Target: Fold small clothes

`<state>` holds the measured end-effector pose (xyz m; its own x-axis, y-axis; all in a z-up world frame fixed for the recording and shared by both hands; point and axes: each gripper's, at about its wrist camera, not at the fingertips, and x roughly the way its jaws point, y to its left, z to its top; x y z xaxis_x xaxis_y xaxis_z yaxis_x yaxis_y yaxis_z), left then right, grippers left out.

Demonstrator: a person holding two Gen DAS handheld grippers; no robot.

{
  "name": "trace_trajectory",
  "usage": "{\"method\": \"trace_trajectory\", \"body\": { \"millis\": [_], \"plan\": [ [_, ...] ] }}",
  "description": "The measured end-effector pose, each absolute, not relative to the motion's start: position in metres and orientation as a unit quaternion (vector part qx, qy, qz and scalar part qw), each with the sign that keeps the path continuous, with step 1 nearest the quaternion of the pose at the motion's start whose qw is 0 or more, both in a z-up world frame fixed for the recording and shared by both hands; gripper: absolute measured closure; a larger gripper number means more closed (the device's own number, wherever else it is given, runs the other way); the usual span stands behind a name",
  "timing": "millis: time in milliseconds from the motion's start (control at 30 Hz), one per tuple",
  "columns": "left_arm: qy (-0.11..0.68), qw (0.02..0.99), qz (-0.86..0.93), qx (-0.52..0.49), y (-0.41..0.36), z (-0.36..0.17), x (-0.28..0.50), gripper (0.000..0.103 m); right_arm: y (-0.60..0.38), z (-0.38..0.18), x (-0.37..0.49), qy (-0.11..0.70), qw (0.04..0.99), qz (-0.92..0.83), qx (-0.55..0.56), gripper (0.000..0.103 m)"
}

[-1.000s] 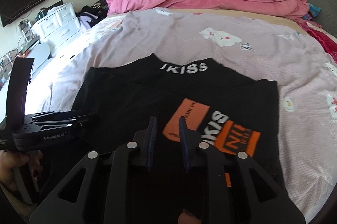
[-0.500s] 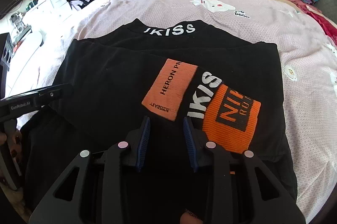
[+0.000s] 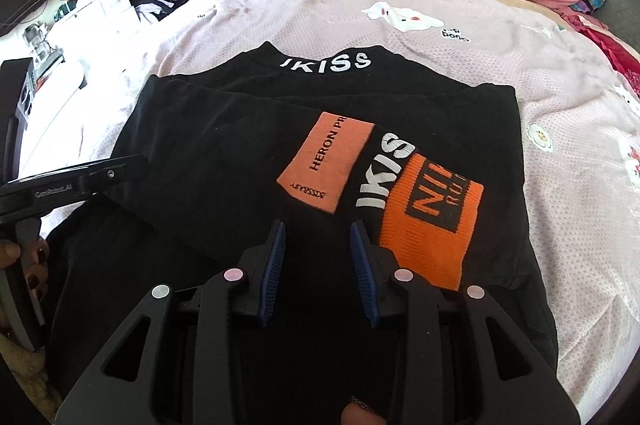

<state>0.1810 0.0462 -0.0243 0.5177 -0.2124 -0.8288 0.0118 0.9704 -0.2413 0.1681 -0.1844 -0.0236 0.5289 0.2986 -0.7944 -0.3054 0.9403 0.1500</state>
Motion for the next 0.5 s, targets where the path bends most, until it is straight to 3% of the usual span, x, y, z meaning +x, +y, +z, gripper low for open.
{"method": "trace_trajectory", "body": {
  "millis": [500],
  "plan": [
    [0.481,0.869,-0.056,-0.103,0.045,-0.018,0.172,0.061,-0.185,-0.013,0.157,0.445,0.877,0.178,0.008,0.059]
  ]
}}
